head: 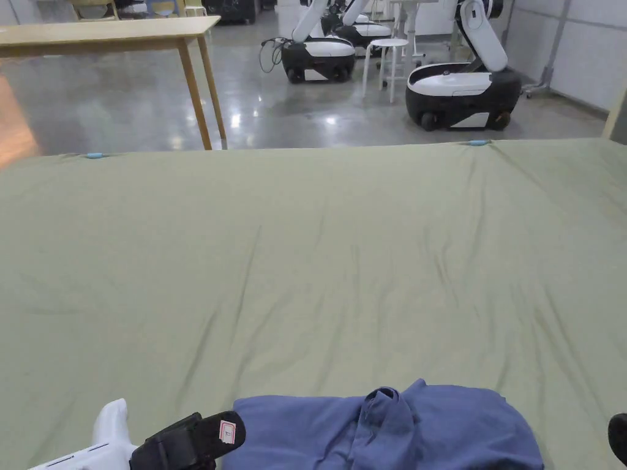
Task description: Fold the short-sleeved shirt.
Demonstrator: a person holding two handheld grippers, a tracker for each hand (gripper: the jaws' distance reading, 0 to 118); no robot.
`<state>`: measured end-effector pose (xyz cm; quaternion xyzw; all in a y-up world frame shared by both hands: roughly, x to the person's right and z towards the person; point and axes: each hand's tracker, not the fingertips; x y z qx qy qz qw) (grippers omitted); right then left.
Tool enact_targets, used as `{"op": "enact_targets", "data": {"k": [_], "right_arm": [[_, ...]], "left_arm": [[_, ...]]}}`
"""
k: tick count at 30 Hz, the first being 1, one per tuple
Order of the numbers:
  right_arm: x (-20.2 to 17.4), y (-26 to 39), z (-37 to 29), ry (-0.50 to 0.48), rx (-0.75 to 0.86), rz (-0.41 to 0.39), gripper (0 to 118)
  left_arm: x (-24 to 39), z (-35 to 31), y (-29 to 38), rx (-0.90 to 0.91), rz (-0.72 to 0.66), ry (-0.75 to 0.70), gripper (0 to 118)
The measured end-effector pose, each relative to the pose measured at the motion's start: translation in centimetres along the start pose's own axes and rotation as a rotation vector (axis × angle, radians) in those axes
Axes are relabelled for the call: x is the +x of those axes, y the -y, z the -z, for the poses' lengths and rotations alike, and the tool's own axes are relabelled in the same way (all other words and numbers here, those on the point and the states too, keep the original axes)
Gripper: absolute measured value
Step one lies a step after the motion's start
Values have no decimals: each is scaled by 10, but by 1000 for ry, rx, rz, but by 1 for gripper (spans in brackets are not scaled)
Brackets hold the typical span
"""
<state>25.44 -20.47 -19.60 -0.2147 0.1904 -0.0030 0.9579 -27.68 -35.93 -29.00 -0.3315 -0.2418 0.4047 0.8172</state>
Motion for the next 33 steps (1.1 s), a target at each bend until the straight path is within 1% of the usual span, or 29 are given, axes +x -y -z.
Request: {"op": "enact_targets", "data": {"k": [1, 3, 4, 6, 7, 8, 10, 12, 13, 14, 16, 17, 18, 19, 20, 21, 23, 24, 25, 29, 31, 33], "right_arm": [[1, 0, -1, 5, 1, 3, 1], [3, 0, -3, 17, 6, 5, 1], [4, 1, -4, 26, 13, 3, 1], [5, 0, -5, 44, 29, -1, 1], [6, 0, -5, 49, 31, -1, 1], [7, -1, -5, 51, 32, 3, 1], [8, -2, -5, 62, 43, 6, 1], [10, -2, -6, 62, 43, 0, 1], [10, -1, -7, 68, 47, -5, 1], [10, -2, -8, 69, 47, -7, 1], [10, -2, -11, 69, 48, -9, 1], [11, -2, -12, 70, 49, -8, 1], [12, -2, -13, 72, 47, -8, 1], [12, -2, -13, 74, 46, -8, 1], [12, -2, -14, 80, 46, -9, 1], [12, -1, -14, 85, 45, -10, 1], [14, -1, -16, 95, 44, -8, 1], [14, -1, -17, 99, 44, -5, 1], [15, -1, -18, 102, 43, -3, 1], [16, 0, -20, 110, 41, -2, 1], [17, 0, -19, 111, 41, 3, 1], [17, 0, -16, 108, 43, 8, 1]], "left_arm": [[-4, 7, 1, -5, 15, -34, 116], [-4, 23, 6, -43, 38, -42, 116], [-3, 28, 9, -51, 47, -27, 116], [1, 35, 12, -32, 128, 22, 116], [3, 41, 14, -52, 147, 30, 116], [6, 48, 16, -72, 136, 17, 116], [14, 58, 20, -76, 167, 7, 116], [22, 70, 19, -81, 168, -18, 115], [24, 74, 17, -84, 161, -21, 113], [22, 75, 15, -84, 157, -26, 102], [25, 77, 14, -91, 144, -38, 19], [27, 79, 15, -92, 144, -69, 16], [18, 80, 17, -104, 172, -115, 16], [17, 81, 19, -110, 172, -81, 16], [17, 81, 20, -125, 167, -92, 16], [16, 79, 19, -99, 151, -97, 16], [6, 72, 15, -79, 81, -46, 15], [3, 67, 10, -76, 80, -49, 15], [0, 58, 5, -68, 78, -61, 14], [-27, 1, -17, 49, -3, -142, 14], [-39, -32, -24, 76, -42, -200, 14], [-41, -50, -27, 102, -66, -259, 14]]}}
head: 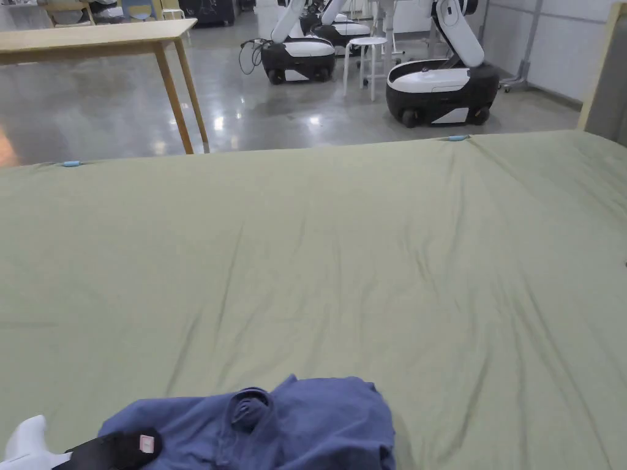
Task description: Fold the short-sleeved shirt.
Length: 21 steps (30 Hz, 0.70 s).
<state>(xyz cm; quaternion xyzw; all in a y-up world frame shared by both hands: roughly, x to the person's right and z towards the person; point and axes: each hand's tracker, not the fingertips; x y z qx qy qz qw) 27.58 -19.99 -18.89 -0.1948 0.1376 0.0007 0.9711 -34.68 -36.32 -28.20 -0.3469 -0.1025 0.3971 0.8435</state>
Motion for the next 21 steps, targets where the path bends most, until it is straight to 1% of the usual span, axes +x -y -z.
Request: {"op": "enact_targets", "data": {"k": [1, 4, 6, 9, 10, 12, 16, 18, 21], "right_arm": [[-1, 0, 2, -1, 1, 2, 1], [-2, -1, 7, -12, -1, 4, 1], [-4, -1, 10, -20, -5, 3, 1], [-6, 0, 10, -28, -12, 0, 1], [-6, 0, 9, -31, -14, -2, 1], [-6, 2, 7, -31, -17, -4, 1], [0, 5, 0, -14, -18, 7, 1], [4, 6, -4, -3, -17, 16, 1], [10, 8, -11, 20, -13, 27, 1]], "left_arm": [[18, -9, 4, -17, 8, 11, 14], [46, -14, 4, -31, -2, 37, 14], [67, -7, 1, -30, 44, 60, 14], [119, 1, 3, -42, 83, 44, 15], [136, 7, 4, -50, 95, 46, 15], [164, 25, 9, -94, 130, 117, 15], [201, 74, 27, -200, 162, 175, 15], [209, 101, 37, -221, 181, 132, 15], [217, 137, 54, -224, 187, 26, 15]]}}
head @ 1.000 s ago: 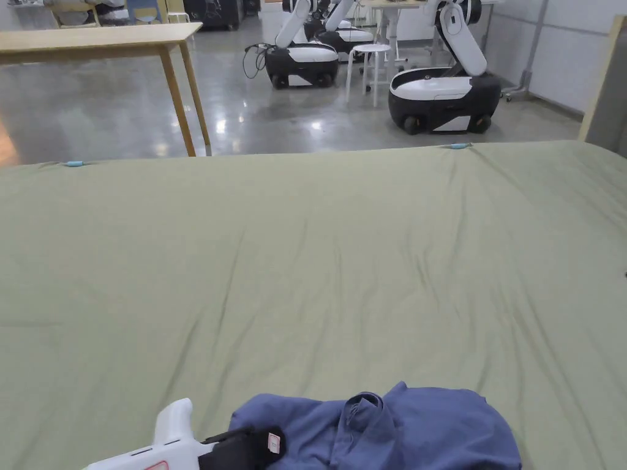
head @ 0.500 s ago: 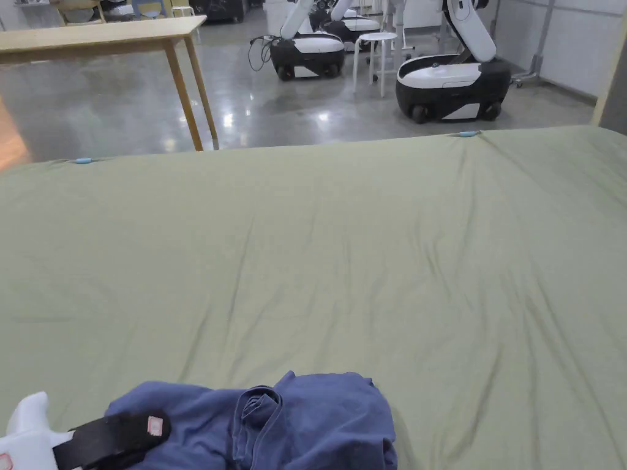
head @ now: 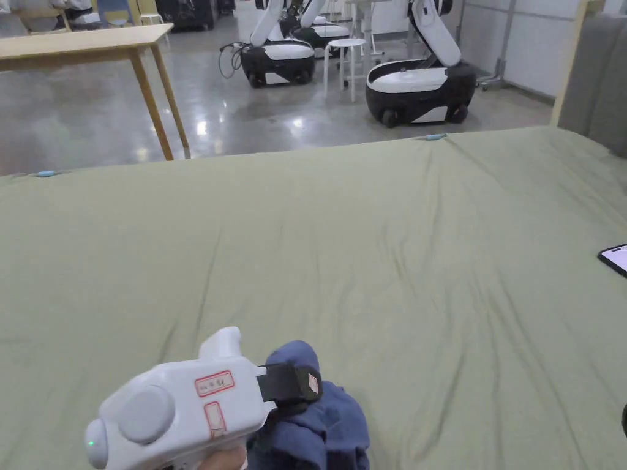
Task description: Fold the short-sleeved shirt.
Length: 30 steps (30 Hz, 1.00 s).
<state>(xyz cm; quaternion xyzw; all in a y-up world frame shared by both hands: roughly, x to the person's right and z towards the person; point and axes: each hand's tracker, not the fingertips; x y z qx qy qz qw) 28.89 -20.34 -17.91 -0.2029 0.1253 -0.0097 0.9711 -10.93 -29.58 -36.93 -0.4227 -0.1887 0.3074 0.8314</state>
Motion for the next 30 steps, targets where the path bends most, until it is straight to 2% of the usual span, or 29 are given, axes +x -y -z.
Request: {"op": "enact_targets", "data": {"k": [4, 5, 6, 7, 8, 9, 12, 15, 17, 18, 19, 20, 21, 22, 25, 30], "right_arm": [[9, 2, -10, 29, 3, 19, 1], [11, 3, -12, 38, 3, 22, 1], [13, 3, -13, 43, 2, 23, 1], [14, 4, -13, 48, 1, 26, 1], [15, 4, -14, 51, 1, 28, 1], [15, 5, -14, 53, -1, 32, 1], [15, 6, -14, 54, -3, 37, 1], [14, 5, -14, 50, -5, 33, 1], [13, 3, -13, 48, -6, 29, 1], [13, 2, -13, 47, -5, 28, 1], [12, 1, -12, 45, -4, 28, 1], [11, 0, -10, 41, -2, 28, 1], [10, 0, -9, 36, 1, 25, 1], [8, -1, -7, 32, 3, 23, 1], [5, -4, -1, 16, 3, 17, 1], [-6, -7, 7, -11, 2, -1, 1]], "left_arm": [[5, 28, 7, -31, 43, -51, 18], [6, 29, 9, -44, 38, -33, 29], [5, 29, 11, -44, 32, 31, 59], [6, 31, 11, -44, 24, 135, 81], [9, 31, 11, -52, 24, 194, 99], [13, 32, 11, -74, 34, 201, 111], [19, 31, 5, -104, 37, 165, 113], [11, 8, -1, -63, -57, 235, 113], [9, -23, -6, -6, -62, 272, 109], [8, -43, -5, 43, -20, 276, 99], [6, -59, -3, 75, 14, 277, 83], [0, -76, -1, 111, 55, 262, 57], [-4, -93, 6, 149, 79, 238, 14], [-9, -106, 13, 166, 99, 203, 4], [-20, -122, 27, 143, 87, 167, 4], [-3, -93, 22, 69, 204, 159, 4]]}}
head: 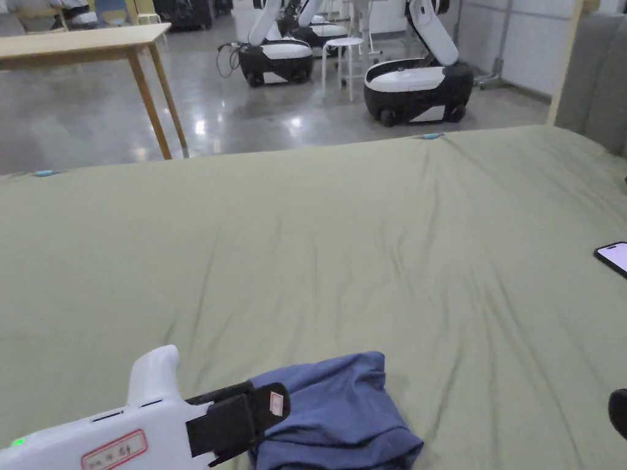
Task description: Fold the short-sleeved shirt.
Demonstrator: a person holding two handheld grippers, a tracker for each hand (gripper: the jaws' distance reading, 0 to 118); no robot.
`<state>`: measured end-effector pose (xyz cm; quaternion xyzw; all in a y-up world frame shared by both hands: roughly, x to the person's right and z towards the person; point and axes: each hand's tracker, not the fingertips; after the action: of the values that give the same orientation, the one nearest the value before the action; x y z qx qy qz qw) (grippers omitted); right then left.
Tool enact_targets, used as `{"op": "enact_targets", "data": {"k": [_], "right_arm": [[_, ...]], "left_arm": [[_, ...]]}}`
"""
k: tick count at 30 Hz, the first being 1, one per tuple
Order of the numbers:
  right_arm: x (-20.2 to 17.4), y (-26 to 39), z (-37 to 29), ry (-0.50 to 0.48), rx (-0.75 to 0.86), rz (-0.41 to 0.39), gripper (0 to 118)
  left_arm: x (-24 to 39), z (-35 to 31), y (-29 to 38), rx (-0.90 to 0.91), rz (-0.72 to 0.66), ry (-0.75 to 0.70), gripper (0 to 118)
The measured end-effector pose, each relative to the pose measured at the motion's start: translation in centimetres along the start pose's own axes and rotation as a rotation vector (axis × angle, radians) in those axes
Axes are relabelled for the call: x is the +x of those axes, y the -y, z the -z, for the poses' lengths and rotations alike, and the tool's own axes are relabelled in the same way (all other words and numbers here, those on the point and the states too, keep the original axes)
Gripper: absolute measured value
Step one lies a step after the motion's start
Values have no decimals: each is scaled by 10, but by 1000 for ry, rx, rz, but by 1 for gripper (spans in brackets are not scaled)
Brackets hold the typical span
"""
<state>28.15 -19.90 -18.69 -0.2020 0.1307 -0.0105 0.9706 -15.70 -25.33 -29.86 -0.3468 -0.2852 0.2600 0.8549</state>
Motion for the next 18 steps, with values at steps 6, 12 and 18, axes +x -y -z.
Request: {"op": "enact_targets", "data": {"k": [6, 12, 18], "right_arm": [[0, 4, -8, -29, 12, -15, 1], [9, 14, -22, 5, 18, 19, 1], [19, 23, -21, 33, -10, 22, 1]], "left_arm": [[10, 118, -12, -194, 9, 5, 4], [4, 181, 0, -307, -3, -159, 4], [6, 166, -1, -313, 66, -114, 4]]}}
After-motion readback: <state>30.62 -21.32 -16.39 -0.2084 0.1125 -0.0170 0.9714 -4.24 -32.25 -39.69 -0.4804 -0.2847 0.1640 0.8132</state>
